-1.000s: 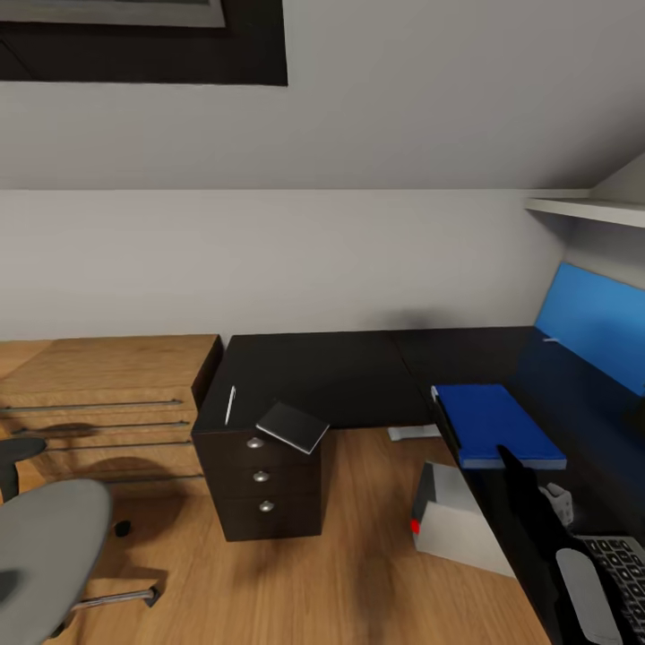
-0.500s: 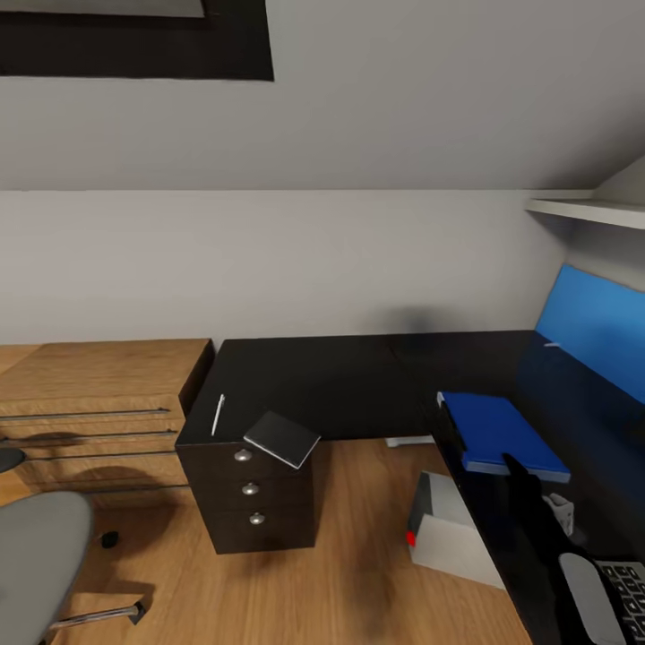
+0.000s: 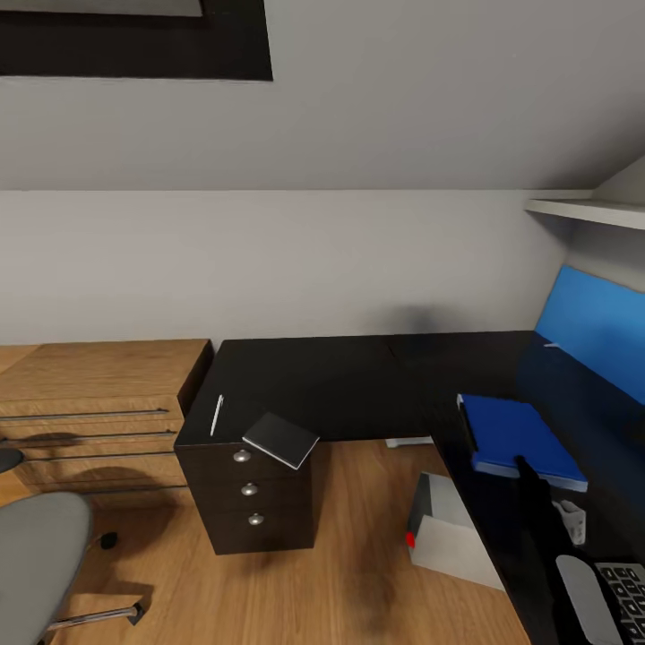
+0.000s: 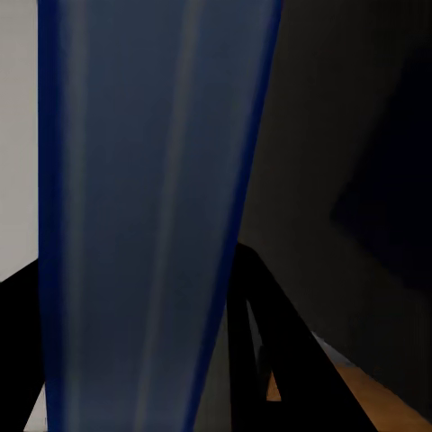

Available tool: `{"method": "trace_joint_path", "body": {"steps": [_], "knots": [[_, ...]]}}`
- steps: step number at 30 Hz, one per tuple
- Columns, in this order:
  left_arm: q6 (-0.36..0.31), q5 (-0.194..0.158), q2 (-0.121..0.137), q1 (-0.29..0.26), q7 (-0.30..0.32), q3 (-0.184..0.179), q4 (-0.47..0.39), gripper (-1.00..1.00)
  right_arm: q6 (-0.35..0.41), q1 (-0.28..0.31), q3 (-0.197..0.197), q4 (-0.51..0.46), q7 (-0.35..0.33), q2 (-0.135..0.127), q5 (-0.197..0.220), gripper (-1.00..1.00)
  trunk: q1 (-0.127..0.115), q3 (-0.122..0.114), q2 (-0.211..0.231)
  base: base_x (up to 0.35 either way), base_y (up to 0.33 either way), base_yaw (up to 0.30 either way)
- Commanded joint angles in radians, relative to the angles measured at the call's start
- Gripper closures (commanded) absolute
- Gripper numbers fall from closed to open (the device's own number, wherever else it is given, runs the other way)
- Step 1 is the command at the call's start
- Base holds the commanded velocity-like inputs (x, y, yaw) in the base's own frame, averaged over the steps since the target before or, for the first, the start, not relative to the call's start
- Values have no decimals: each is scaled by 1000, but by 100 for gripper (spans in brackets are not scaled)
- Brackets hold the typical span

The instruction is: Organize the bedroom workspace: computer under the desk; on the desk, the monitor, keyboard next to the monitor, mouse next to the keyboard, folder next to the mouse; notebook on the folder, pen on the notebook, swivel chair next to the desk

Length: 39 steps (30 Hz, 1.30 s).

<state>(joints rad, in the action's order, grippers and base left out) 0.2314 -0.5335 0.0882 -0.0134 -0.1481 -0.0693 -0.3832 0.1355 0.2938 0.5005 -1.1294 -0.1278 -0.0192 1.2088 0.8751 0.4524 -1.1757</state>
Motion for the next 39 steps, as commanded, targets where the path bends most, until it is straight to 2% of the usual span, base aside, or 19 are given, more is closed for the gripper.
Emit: {"method": "trace_joint_path", "body": {"steps": [1, 2, 7, 15, 24, 31, 33, 34, 35, 39], "knots": [[3, -5, 1, 0, -6, -7, 0, -100, 4, 1, 2, -2, -3, 1, 9, 100, 0, 1, -1, 0, 0, 0], [3, -5, 1, 0, -7, -7, 0, -100, 2, 1, -8, -37, -4, 2, 1, 100, 0, 1, -1, 0, 0, 0], [3, -5, 1, 0, -7, -7, 0, -100, 3, 1, -13, -55, -5, 1, 0, 100, 0, 1, -1, 0, 0, 0], [3, -5, 2, 0, -7, -7, 0, -100, 7, 0, -14, -58, -8, 1, 0, 100, 0, 1, -1, 18, 0, 0], [3, -5, 2, 0, -7, -7, 0, -100, 5, -3, -14, -58, -8, 3, 1, 100, 0, 1, -1, 266, 0, 0], [3, -13, 3, 0, -9, 0, -23, -100, 0, -2, -15, -21, -4, 1, -1, 100, 4, 4, -8, 46, 0, 0], [3, -14, 3, 0, -9, 0, -28, -100, -20, -2, -15, 0, -4, -1, -3, 100, 11, 10, -22, 2, 0, 0], [4, -14, 4, 0, -9, 0, -30, -100, -54, -2, -18, 6, -6, -1, -10, 100, 15, 14, -29, 0, 0, 0], [4, -14, 3, 0, -10, 0, -31, -100, -90, -1, -27, 10, -8, -1, -24, 100, 19, 17, -36, 0, 0, 0], [5, -14, 3, 0, -10, 0, -32, -100, -150, -1, -67, 16, -12, -1, -69, 100, 34, 29, -64, 0, 0, 0]]}}
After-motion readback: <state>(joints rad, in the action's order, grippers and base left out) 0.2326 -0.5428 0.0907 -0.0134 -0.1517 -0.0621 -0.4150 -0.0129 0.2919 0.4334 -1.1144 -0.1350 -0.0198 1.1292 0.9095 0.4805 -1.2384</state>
